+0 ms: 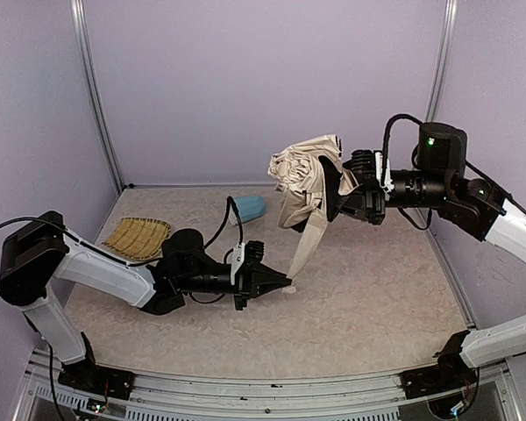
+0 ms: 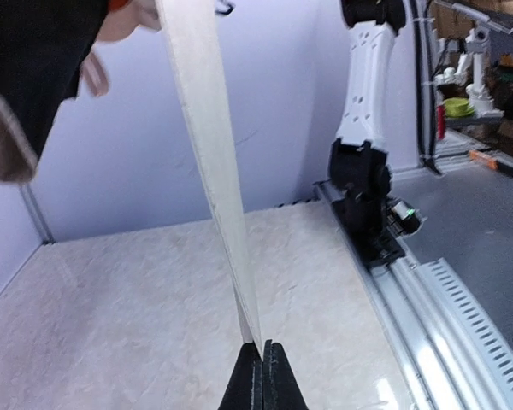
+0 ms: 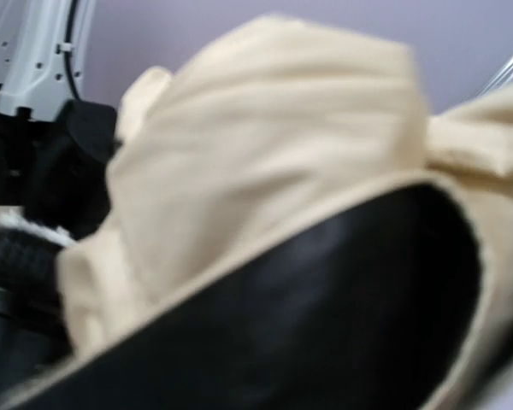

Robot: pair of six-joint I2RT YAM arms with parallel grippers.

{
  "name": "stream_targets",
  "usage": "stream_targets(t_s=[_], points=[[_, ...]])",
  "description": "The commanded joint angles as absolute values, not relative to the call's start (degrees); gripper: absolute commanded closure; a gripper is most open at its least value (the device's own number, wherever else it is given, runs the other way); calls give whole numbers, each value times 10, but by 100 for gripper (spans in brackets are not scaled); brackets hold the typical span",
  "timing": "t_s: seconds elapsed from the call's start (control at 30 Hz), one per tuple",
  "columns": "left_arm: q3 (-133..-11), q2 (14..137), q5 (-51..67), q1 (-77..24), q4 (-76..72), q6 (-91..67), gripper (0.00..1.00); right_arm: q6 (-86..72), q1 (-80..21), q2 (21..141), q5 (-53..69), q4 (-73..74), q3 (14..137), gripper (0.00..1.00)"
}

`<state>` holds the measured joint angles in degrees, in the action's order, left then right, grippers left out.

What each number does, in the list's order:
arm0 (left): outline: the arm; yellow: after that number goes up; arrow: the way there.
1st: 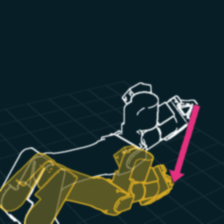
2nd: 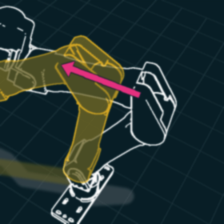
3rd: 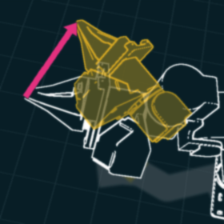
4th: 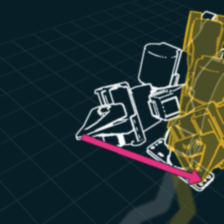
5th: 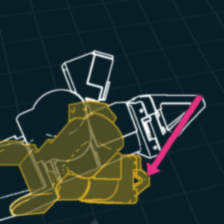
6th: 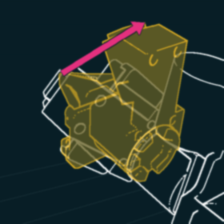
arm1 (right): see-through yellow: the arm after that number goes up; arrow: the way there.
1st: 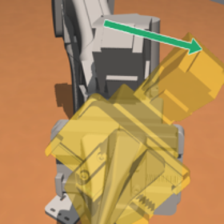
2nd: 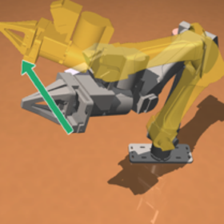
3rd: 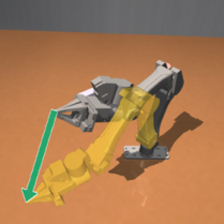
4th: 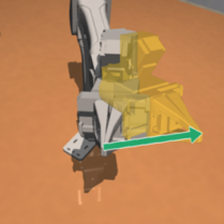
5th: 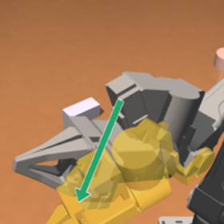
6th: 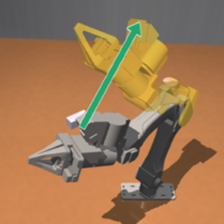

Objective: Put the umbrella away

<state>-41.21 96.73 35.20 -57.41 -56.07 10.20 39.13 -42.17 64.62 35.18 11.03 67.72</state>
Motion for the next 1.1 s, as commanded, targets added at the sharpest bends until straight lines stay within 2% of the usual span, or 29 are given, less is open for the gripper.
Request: stream_targets(t_s=[0.0,0.1,0.27,0.53,0.73,0.93,1.07], points=[[-384,937,245,-540,-456,180,100,383,-416,636,404,128,716,100],[-369,914,211,-507,-434,199,100,374,-418,641,444,161,722,100],[-371,881,133,-497,-350,279,100,378,-427,651,435,219,733,100],[-435,949,69,-457,-358,385,100,402,-494,700,459,307,766,100],[-550,997,122,-408,-360,446,100,395,-557,754,466,344,712,100],[-602,1008,209,-408,-367,456,100,368,-610,857,310,292,609,100],[-587,1023,220,-429,-377,458,100,366,-643,972,211,287,598,100]])
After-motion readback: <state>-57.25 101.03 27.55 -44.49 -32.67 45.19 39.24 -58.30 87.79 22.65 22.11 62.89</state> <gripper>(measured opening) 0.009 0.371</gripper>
